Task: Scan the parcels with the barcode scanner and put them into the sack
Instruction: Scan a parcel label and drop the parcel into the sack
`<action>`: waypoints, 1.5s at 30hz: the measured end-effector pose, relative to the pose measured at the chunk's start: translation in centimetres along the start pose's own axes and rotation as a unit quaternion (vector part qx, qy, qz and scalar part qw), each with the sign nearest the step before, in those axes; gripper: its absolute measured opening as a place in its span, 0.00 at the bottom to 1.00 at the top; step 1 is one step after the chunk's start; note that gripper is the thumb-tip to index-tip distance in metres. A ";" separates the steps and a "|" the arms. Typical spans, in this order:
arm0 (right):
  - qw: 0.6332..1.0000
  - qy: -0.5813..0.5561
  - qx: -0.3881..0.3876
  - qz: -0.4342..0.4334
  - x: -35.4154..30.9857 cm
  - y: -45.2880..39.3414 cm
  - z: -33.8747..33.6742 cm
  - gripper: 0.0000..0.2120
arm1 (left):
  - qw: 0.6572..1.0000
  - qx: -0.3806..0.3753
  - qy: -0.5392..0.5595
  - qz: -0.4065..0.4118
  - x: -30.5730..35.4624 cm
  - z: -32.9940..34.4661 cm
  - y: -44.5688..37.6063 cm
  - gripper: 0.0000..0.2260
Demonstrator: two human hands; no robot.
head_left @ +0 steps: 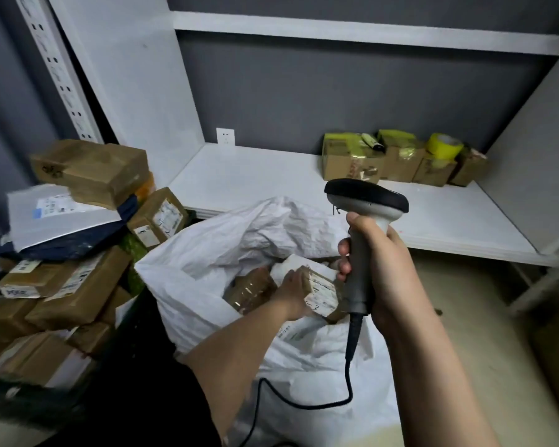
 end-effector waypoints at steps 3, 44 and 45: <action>1.000 0.016 -0.010 0.001 0.3 -0.1 0.7 0.06 | 0.993 0.038 -0.108 0.007 -1.5 -2.2 0.5 0.26; 0.994 0.034 -0.102 0.030 18.1 -4.3 27.4 0.07 | 0.857 0.455 0.056 -0.235 -24.6 -33.0 -2.8 0.47; 0.994 0.041 -0.102 0.021 17.9 -4.3 27.0 0.07 | 0.857 0.459 0.068 -0.223 -24.3 -33.1 -2.0 0.47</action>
Point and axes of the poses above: each hand's wrist, its own y-axis away from the middle knuckle, its own z-axis out of the palm, x = y × z, the point moved 1 cm from there along -y, towards the middle knuckle, and after that the axes turned 10 degrees about -z, right-handed, at the moved point
